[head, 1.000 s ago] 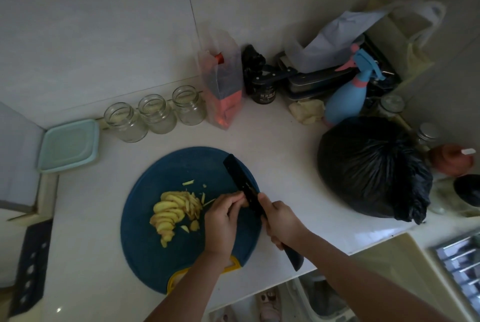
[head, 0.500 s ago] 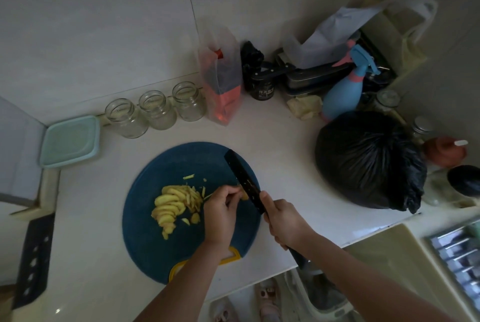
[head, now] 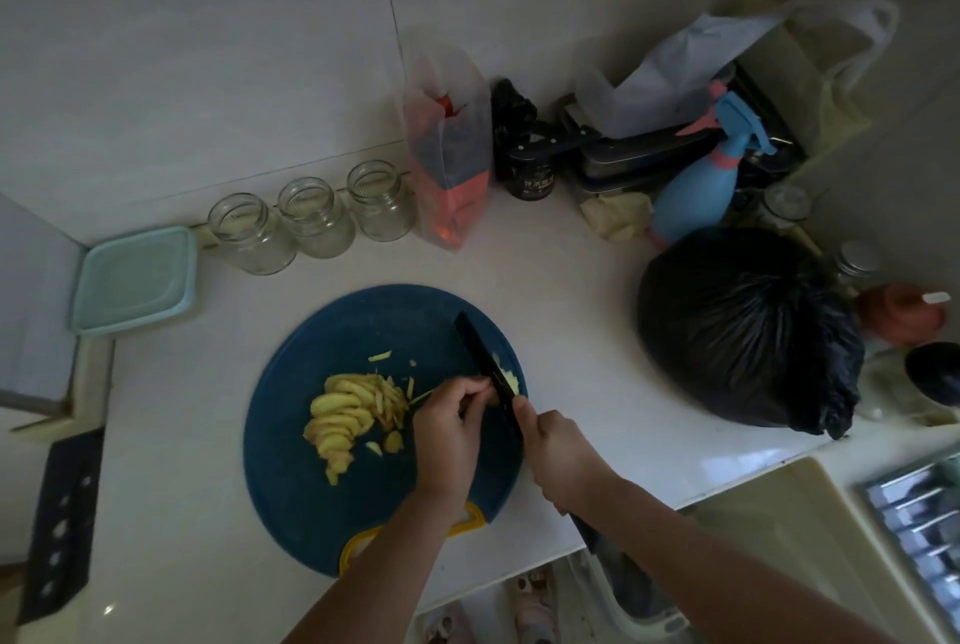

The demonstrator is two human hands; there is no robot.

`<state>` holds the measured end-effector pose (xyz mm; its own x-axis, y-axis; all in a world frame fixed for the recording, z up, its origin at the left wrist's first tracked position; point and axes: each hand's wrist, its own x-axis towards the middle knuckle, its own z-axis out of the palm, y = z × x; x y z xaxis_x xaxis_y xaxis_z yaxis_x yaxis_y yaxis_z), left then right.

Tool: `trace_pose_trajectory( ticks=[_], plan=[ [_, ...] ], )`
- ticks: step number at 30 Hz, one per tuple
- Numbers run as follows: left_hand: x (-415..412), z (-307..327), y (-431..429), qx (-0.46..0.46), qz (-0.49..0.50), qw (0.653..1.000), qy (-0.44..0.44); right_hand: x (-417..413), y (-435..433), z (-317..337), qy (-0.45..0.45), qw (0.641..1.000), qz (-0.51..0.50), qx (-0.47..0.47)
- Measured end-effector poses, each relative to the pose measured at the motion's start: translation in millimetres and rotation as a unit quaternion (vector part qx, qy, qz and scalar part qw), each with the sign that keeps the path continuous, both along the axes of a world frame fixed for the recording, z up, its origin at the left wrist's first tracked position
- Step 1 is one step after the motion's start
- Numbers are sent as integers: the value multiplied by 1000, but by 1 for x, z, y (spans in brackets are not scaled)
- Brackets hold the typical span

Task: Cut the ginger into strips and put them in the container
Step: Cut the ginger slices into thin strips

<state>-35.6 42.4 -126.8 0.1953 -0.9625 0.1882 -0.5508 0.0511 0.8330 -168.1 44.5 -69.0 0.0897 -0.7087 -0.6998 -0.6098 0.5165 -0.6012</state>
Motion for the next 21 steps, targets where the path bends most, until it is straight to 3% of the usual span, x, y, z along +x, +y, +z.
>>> trace_pose_trajectory(
  ticks=[6, 12, 16, 21],
  plan=[
    [-2, 1, 1, -11, 4, 1000, 17, 5, -6, -4, -6, 1000, -22, -6],
    [-2, 3, 3, 7, 8, 998, 65, -8, -7, 1, -69, 995, -69, 36],
    [-2, 5, 3, 33, 16, 993, 114, -15, 0, 4, -99, 991, -89, 33],
    [-1, 4, 4, 32, 14, 993, 116, -16, 5, 8, -100, 992, -81, 12]
  ],
)
